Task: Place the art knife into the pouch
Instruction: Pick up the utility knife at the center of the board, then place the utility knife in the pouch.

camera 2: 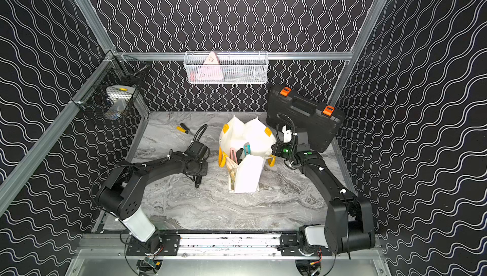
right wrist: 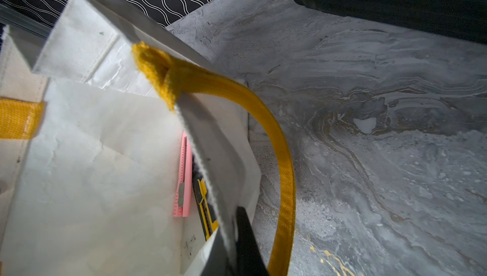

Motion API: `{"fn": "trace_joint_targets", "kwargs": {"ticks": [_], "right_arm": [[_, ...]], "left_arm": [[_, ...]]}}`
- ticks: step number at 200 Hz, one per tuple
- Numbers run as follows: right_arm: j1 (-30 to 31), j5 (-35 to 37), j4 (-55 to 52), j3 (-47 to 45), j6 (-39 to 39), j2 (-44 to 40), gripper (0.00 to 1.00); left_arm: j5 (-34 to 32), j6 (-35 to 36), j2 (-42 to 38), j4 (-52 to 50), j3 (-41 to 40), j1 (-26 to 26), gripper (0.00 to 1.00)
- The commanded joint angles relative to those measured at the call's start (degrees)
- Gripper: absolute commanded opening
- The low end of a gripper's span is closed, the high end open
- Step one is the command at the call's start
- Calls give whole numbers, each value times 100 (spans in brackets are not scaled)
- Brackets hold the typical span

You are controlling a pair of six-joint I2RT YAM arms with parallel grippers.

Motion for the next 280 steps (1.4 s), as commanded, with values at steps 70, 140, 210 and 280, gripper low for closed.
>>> {"fn": "trace_joint_targets", "kwargs": {"ticks": [70,140,210,280], "right_arm": [[12,-64,38,0,8,-19,0],[17,-70,-3,29,6,-53,0],[21,-64,-39,52,23,-111,0],[24,-70,-59,75,14,-120,0]], "left_arm": [[-123,-81,-836,-657,553,-193,28],[-415,59,-1144,-1198,1494,-326,27],[-661,400,-930,-1526,3097,-765,27],[-733,864,-262,-1749,4653,-1254,28]]}}
